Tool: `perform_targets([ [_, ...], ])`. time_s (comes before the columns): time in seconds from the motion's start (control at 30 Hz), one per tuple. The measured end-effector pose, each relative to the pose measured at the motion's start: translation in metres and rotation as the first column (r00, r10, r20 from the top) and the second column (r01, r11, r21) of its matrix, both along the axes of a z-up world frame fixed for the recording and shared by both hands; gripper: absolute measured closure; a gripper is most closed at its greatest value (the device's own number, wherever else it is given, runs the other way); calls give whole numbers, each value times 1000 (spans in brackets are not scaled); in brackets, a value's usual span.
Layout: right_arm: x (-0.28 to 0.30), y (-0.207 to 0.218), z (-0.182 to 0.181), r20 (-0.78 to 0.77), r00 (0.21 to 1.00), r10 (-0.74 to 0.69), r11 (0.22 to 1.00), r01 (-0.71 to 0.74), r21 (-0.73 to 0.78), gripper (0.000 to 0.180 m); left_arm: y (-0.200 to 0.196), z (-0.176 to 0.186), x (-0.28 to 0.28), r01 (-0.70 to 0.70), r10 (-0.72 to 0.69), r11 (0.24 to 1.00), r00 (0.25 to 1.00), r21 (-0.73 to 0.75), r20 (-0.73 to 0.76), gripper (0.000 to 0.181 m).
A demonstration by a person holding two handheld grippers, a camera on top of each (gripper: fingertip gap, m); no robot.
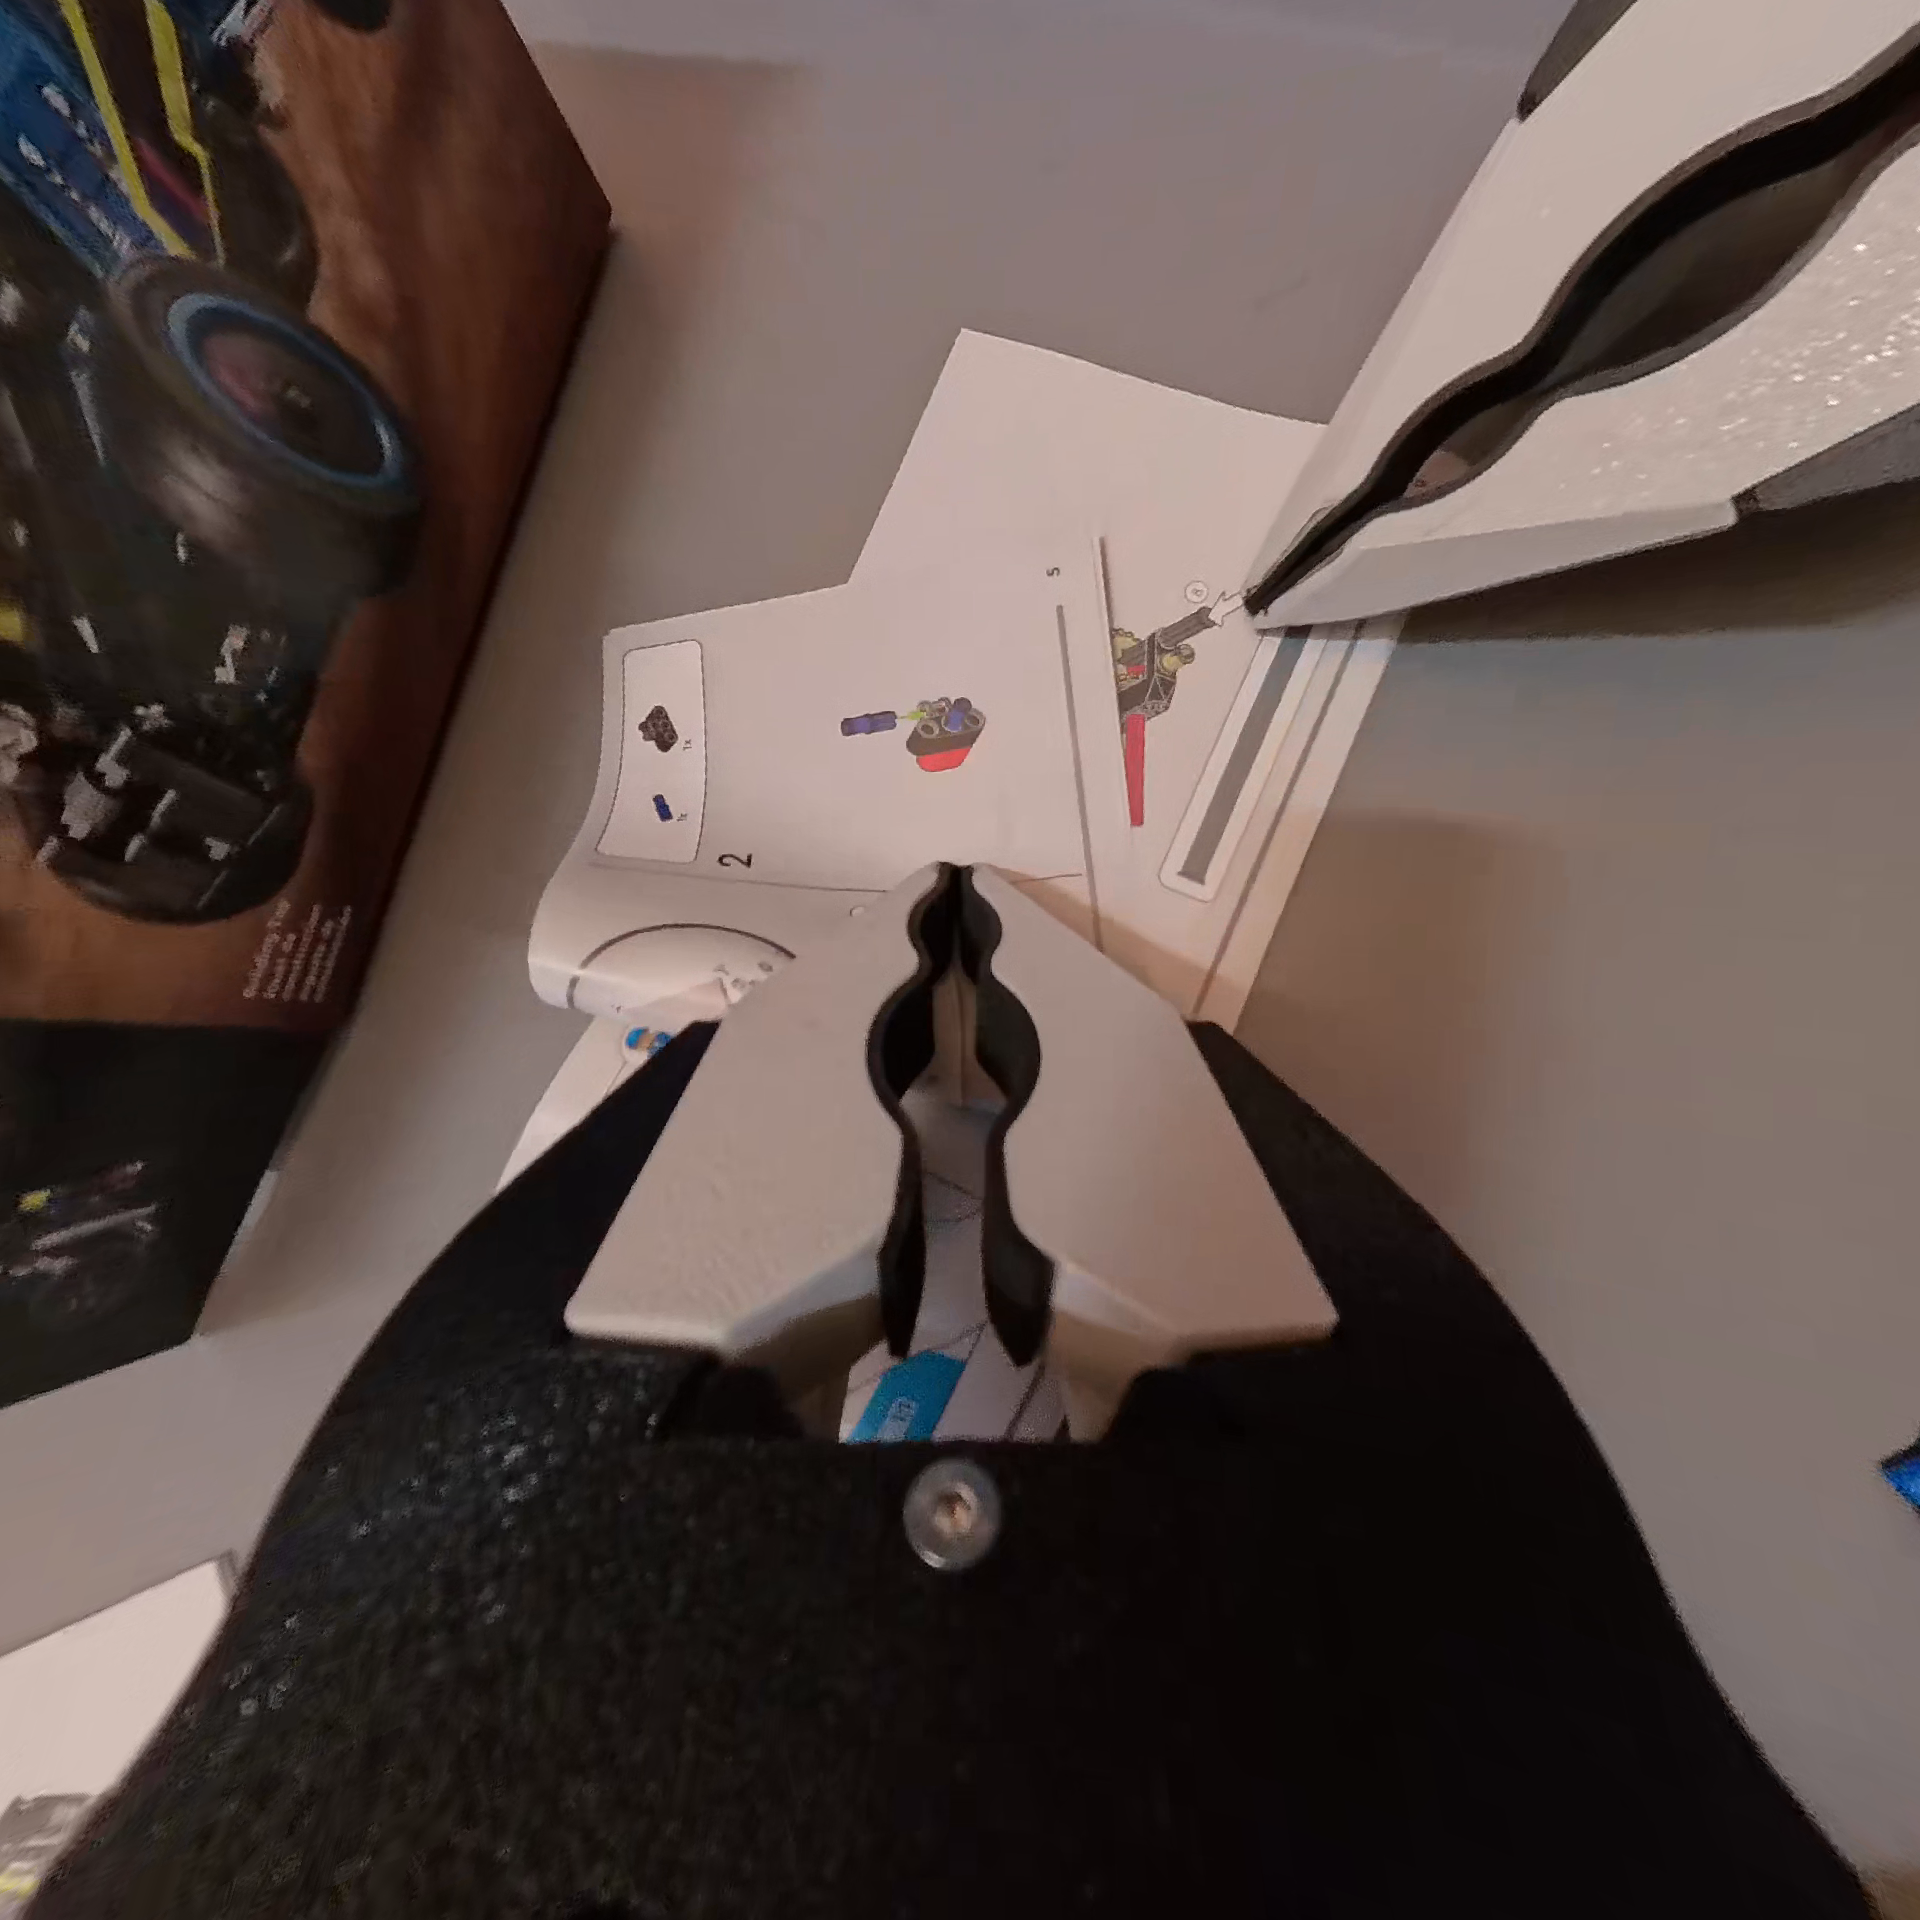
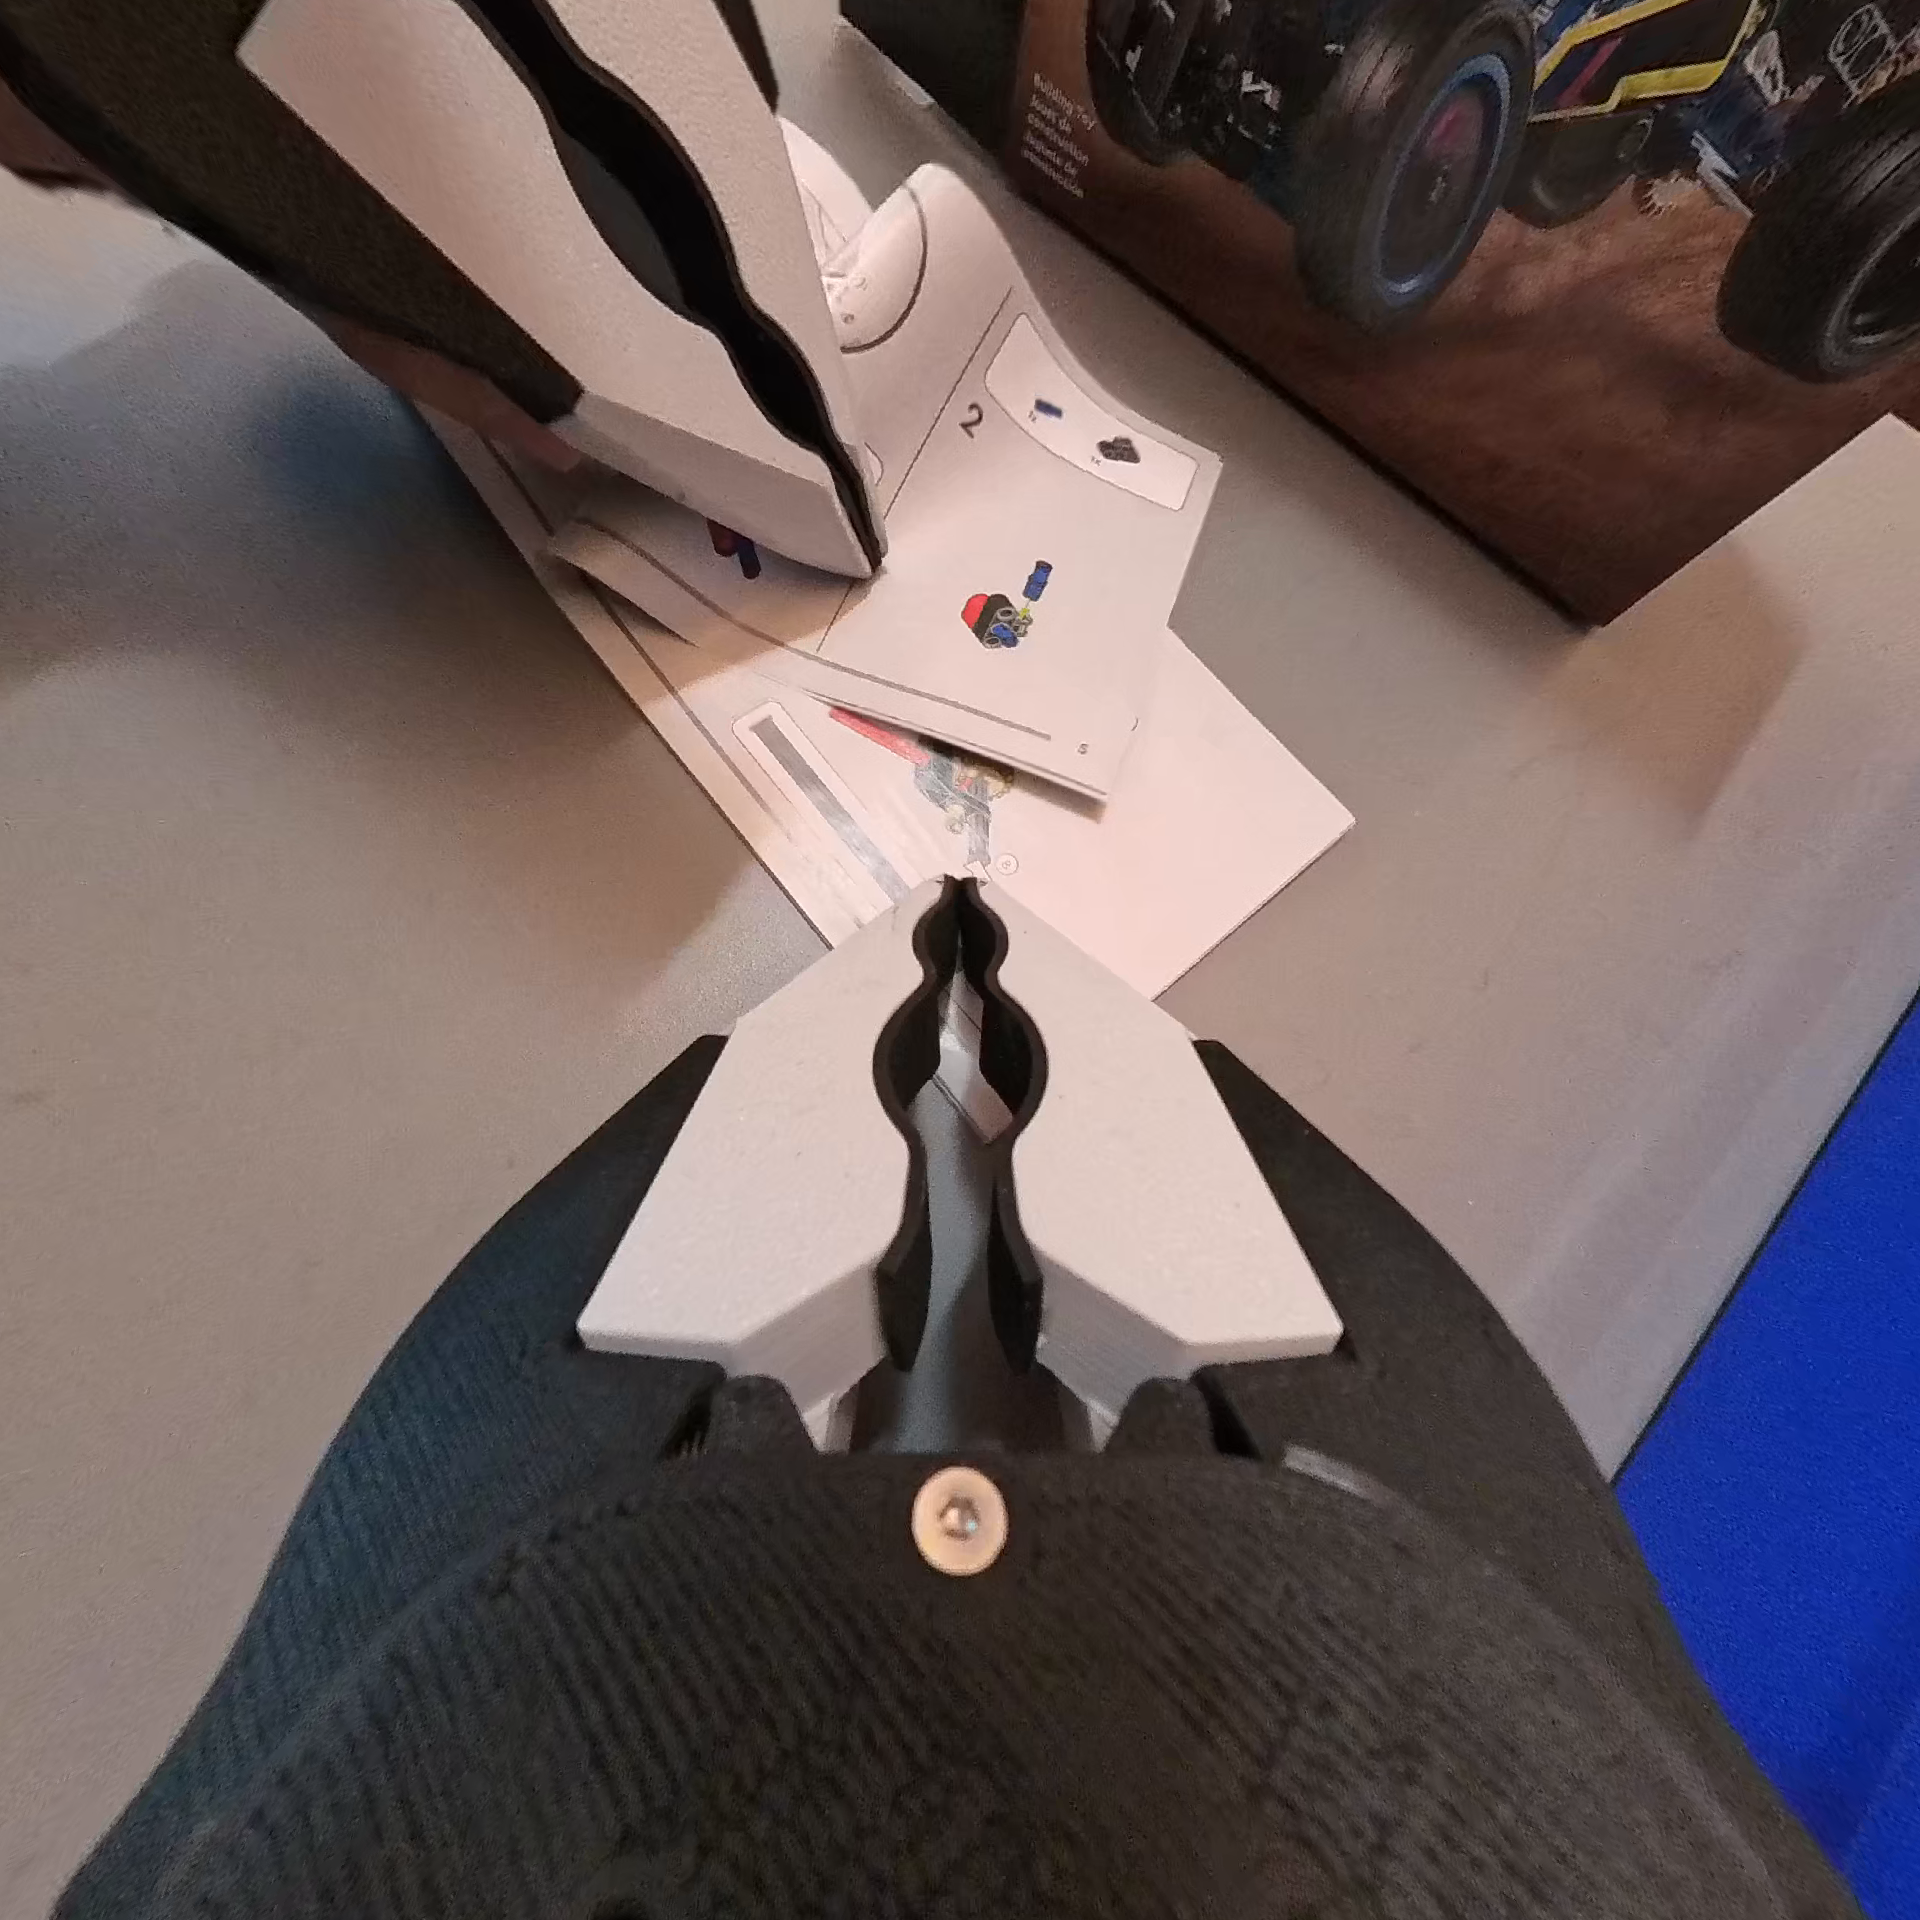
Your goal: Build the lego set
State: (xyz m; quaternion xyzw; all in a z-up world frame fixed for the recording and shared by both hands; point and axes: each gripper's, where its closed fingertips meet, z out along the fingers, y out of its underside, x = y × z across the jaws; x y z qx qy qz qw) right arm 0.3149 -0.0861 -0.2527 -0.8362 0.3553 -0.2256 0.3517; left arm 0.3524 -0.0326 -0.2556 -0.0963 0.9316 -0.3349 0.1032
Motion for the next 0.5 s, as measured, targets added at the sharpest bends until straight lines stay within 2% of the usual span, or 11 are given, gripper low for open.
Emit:
perform_targets([
  [0.13,7,-7,10,36,999,-37,998,35,50,180,2,0,-1,-2,2,1000,1000,-17,12,181],
  [0.23,17,-11,13,-15,998,-66,993,67,99,173,3,0,-1,-15,14,999,1000,-28,-13,181],
  [0.3,25,-12,11,35,999,-24,1000,23,6,173,4,0,-1,-16,16,999,1000,-36,-16,181],
  [0.4,26,-9,2,124,985,121,971,-91,-221,178,5,0,-2,-19,18,999,1000,-35,-22,181],
  [0.5,26,2,2,172,964,203,954,-156,-256,180,5,0,-2,-18,17,999,999,-45,-30,181],
])
